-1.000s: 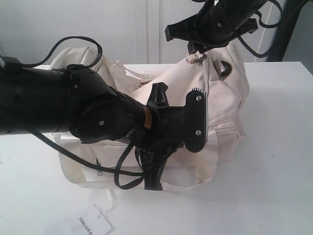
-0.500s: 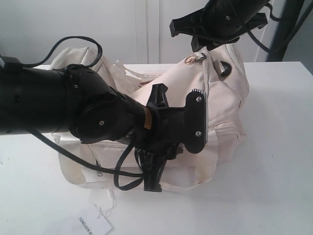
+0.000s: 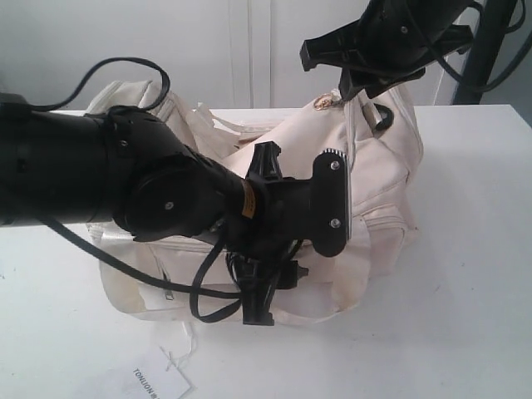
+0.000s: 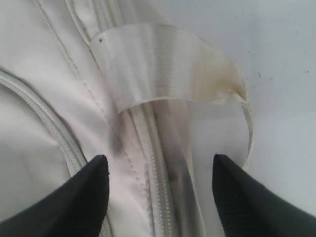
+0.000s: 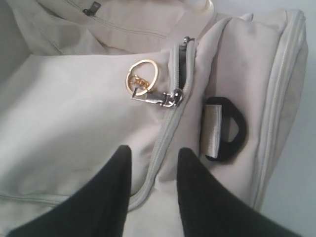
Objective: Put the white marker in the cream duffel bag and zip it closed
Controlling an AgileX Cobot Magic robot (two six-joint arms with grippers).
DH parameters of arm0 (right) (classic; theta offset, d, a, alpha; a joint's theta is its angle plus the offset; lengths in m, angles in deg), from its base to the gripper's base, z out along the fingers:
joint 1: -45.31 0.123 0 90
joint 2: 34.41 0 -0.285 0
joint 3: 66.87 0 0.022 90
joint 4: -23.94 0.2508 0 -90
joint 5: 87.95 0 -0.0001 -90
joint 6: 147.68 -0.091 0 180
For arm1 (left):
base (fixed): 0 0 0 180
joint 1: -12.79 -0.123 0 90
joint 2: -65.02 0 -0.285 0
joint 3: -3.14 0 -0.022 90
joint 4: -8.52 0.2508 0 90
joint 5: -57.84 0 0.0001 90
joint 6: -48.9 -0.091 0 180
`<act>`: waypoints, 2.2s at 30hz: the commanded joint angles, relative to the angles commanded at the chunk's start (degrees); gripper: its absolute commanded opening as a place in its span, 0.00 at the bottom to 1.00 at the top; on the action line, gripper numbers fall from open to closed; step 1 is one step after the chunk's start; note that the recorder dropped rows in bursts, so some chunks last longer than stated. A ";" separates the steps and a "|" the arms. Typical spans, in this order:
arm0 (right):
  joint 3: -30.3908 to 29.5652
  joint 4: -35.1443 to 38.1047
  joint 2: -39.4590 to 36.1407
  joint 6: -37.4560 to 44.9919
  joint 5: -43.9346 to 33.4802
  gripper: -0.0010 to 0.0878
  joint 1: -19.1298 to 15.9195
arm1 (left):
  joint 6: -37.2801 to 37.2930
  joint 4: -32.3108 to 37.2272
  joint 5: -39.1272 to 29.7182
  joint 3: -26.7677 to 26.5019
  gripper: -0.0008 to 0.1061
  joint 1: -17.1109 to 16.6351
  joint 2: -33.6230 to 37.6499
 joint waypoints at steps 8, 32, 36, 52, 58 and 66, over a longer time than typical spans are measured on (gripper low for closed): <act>0.00 0.00 0.00 -0.14 -1.11 0.36 0.00 | 11.06 1.00 -13.03 0.00 0.35 -0.20 -9.50; 0.00 0.00 0.00 -0.16 -2.75 0.36 0.00 | 46.35 7.69 -50.42 -5.43 0.01 -33.26 -18.91; 0.00 0.00 0.00 -0.16 -3.60 0.36 0.00 | 45.63 4.28 -50.42 -5.43 0.01 -39.37 -19.85; 0.00 6.39 3.52 4.50 -11.09 0.01 -6.11 | 40.19 -3.28 -49.96 -5.36 0.01 -48.08 -19.85; 0.00 6.54 7.91 3.98 -11.99 0.01 -12.06 | 44.66 -3.28 -45.63 -4.79 0.01 -48.08 -20.53; -9.36 4.71 16.93 3.87 -11.22 0.01 -12.06 | 45.71 -2.80 -39.85 2.52 0.01 -48.08 -28.49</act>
